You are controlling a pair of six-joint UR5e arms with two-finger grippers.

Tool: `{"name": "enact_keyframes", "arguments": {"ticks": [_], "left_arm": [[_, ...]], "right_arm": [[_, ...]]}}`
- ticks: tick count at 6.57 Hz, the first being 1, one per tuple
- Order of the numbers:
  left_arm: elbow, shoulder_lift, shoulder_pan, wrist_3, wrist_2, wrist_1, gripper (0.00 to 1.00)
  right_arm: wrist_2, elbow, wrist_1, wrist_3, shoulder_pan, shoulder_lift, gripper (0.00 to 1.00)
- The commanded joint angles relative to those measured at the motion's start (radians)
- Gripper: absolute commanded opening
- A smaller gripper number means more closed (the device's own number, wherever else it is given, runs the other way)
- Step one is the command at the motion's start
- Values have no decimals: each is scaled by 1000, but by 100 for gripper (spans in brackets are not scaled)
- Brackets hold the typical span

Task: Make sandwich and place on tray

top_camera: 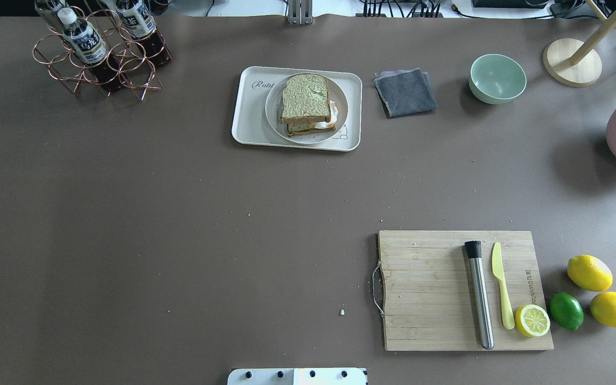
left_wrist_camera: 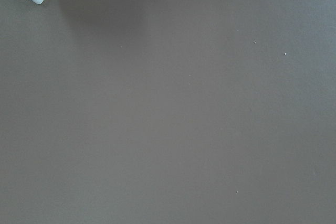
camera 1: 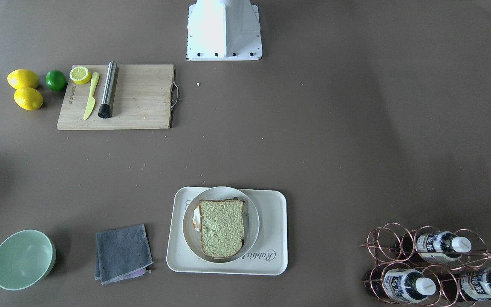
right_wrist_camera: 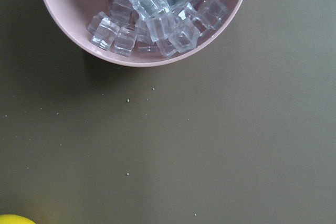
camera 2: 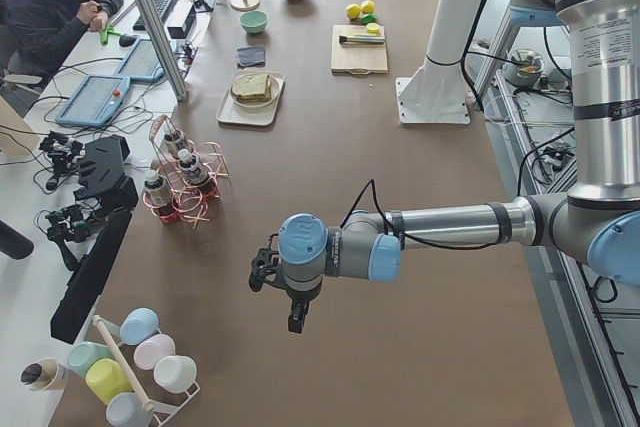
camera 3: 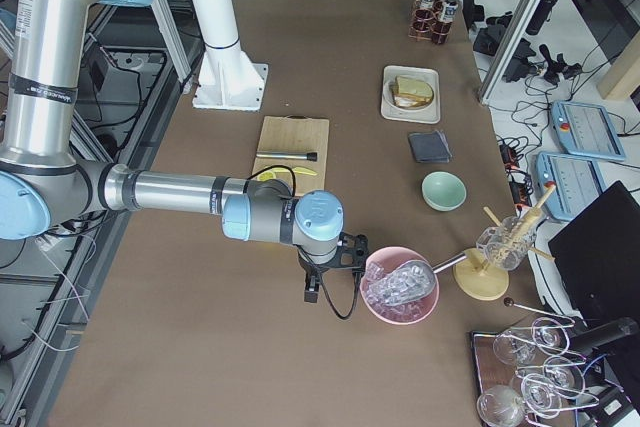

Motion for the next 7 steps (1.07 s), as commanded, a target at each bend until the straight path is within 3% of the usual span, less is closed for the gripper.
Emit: {"name": "enact_keyframes", "arguments": {"ticks": [1, 7], "left_arm": [[0, 0, 1, 0, 0, 0, 98], [-13, -1, 1, 0, -2, -2, 98]], "right_arm": [[2, 0, 0, 0, 0, 0, 100], [43, -2, -2, 3, -2, -14, 100]]}}
